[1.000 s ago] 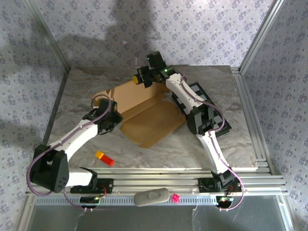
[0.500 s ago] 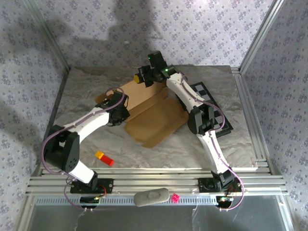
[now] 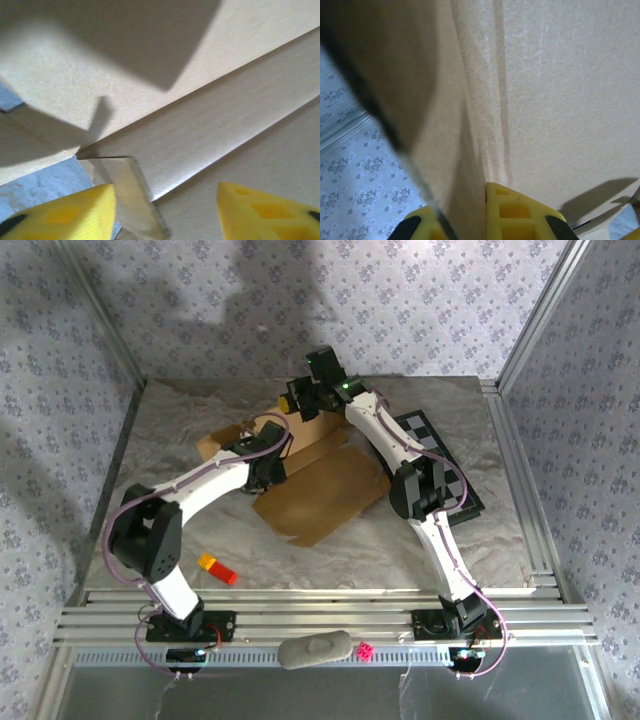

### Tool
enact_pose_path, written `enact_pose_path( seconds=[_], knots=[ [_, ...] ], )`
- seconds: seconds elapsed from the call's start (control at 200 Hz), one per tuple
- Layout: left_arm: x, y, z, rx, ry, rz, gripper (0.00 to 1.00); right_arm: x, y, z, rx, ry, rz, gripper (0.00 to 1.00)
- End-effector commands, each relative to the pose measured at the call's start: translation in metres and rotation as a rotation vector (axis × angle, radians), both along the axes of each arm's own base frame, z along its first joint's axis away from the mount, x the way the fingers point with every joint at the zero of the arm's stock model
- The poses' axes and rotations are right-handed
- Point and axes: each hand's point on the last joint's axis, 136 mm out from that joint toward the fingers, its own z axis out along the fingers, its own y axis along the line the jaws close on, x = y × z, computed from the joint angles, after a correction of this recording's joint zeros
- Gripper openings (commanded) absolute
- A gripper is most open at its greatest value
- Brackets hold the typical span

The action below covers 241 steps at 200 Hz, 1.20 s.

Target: Fold the paper box

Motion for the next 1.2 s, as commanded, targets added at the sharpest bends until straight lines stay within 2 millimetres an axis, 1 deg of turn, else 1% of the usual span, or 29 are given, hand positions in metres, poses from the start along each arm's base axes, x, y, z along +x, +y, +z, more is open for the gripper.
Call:
enact_pose_path(
  seconds=[0.0, 0.06, 0.105, 0.155, 0.19, 0.26, 0.33, 0.395, 0.47, 0.585, 0.64, 0.68, 0.745, 0.8, 0.86, 0.925, 1.044, 1.169, 1.199],
  knots=[
    [-0.001, 0.016, 0.101, -0.053, -0.268, -0.019, 0.68, -0.005, 0.002, 0.018, 0.031, -0.012, 0.024, 0.00],
    [-0.012, 0.020, 0.135, -0.102, -0.355, -0.072, 0.72, -0.004, 0.000, 0.017, 0.028, -0.016, 0.027, 0.00],
    [-0.021, 0.025, 0.154, -0.139, -0.401, -0.116, 0.72, -0.004, -0.001, 0.018, 0.028, -0.018, 0.031, 0.00],
    [-0.030, 0.039, 0.163, -0.170, -0.423, -0.133, 0.72, -0.003, -0.002, 0.015, 0.027, -0.016, 0.034, 0.00],
    [-0.035, 0.054, 0.165, -0.182, -0.427, -0.123, 0.72, -0.002, -0.002, 0.015, 0.028, -0.016, 0.033, 0.00],
    [-0.043, 0.083, 0.156, -0.192, -0.413, -0.098, 0.73, -0.001, -0.003, 0.014, 0.032, -0.013, 0.035, 0.00],
    [-0.044, 0.099, 0.146, -0.229, -0.405, -0.102, 0.73, 0.000, -0.003, 0.015, 0.035, -0.015, 0.032, 0.00],
    [-0.041, 0.103, 0.138, -0.200, -0.399, -0.153, 0.74, 0.000, -0.003, 0.015, 0.036, -0.014, 0.031, 0.00],
    [-0.035, 0.100, 0.126, -0.160, -0.374, -0.215, 0.75, 0.001, -0.004, 0.014, 0.035, -0.011, 0.029, 0.00],
    [-0.023, 0.096, 0.116, -0.134, -0.359, -0.264, 0.75, 0.002, -0.006, 0.014, 0.035, -0.010, 0.025, 0.00],
    [-0.019, 0.104, 0.108, -0.085, -0.327, -0.245, 0.75, 0.003, -0.006, 0.014, 0.036, -0.011, 0.020, 0.00],
    [-0.018, 0.114, 0.101, -0.032, -0.299, -0.215, 0.74, 0.004, -0.006, 0.015, 0.041, -0.011, 0.018, 0.00],
    [-0.019, 0.127, 0.098, 0.037, -0.296, -0.178, 0.73, 0.005, -0.005, 0.016, 0.047, -0.014, 0.016, 0.00],
    [-0.019, 0.131, 0.099, 0.059, -0.315, -0.172, 0.73, 0.005, -0.004, 0.017, 0.051, -0.013, 0.019, 0.00],
    [-0.018, 0.128, 0.095, 0.054, -0.318, -0.187, 0.73, 0.005, -0.003, 0.016, 0.052, -0.012, 0.017, 0.00],
    [-0.016, 0.127, 0.085, 0.046, -0.293, -0.190, 0.67, 0.005, -0.002, 0.017, 0.054, -0.013, 0.018, 0.00],
    [-0.010, 0.127, 0.070, 0.035, -0.264, -0.159, 0.45, 0.004, -0.002, 0.016, 0.054, -0.009, 0.019, 0.00],
    [-0.001, 0.132, 0.067, 0.027, -0.268, -0.097, 0.23, 0.003, -0.001, 0.018, 0.054, -0.010, 0.020, 0.00],
    [0.001, 0.132, 0.067, 0.023, -0.269, -0.080, 0.20, 0.003, -0.002, 0.019, 0.054, -0.011, 0.019, 0.00]
  ],
)
